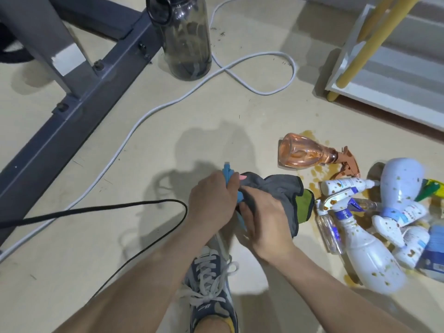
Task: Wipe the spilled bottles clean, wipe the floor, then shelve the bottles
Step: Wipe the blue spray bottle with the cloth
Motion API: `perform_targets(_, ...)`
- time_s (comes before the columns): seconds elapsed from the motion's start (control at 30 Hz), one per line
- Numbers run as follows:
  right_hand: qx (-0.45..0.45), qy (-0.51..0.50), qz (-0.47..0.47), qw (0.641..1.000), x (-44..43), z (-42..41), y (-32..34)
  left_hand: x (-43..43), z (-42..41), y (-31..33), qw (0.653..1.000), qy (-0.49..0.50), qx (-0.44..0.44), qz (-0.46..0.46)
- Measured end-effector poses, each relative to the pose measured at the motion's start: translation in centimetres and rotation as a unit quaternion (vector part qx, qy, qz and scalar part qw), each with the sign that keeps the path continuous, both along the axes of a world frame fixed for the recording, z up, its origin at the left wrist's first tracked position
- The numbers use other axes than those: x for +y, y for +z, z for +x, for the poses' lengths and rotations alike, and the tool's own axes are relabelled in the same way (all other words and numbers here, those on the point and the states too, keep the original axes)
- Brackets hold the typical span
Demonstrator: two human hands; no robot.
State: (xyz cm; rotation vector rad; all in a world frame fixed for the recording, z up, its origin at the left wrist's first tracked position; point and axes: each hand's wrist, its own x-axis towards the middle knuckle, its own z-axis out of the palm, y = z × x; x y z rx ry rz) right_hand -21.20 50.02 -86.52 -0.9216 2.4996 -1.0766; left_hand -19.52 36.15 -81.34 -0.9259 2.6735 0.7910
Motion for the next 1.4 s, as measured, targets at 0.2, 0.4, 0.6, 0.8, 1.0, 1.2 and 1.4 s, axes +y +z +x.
perform_targets(0.2, -0.236, -0.237, -0.107, 0.936, 1.7, 0.3, 9.8, 1.1, -2.1, 10.0, 0.986, -0.141, -0.071, 0.059)
perform_targets(0.4, -0.316, -0.341, -0.307, 0.830, 3.6, 3.0, 24.2, 2.4, 0.1, 27.7, 0.978, -0.188, -0.061, 0.061)
perform_targets(0.6, -0.281, -0.277, -0.503, 0.769, 6.4, 7.7, 36.2, 7.2, 7.5, 37.8, 0.988, -0.141, 0.064, 0.001)
perform_targets(0.8, -0.084, -0.178, -0.293, 0.936, 6.7, 10.2, 37.0, 13.1, 12.0, 34.6, 0.961, -0.104, 0.207, 0.150)
perform_targets(1.0, -0.137, -0.275, -0.235, 0.922, 8.9, 7.7, 32.3, 14.2, 13.5, 27.9, 0.915, -0.093, 0.203, 0.336)
perform_targets(1.2, -0.064, -0.342, -0.229, 0.909, 10.4, 5.9, 30.1, 12.1, 13.3, 25.2, 0.959, -0.193, 0.196, -0.067)
perform_targets(1.4, -0.051, -0.357, -0.223, 0.906, 9.1, 4.4, 28.2, 11.5, 12.3, 24.9, 0.934, -0.270, 0.115, -0.202)
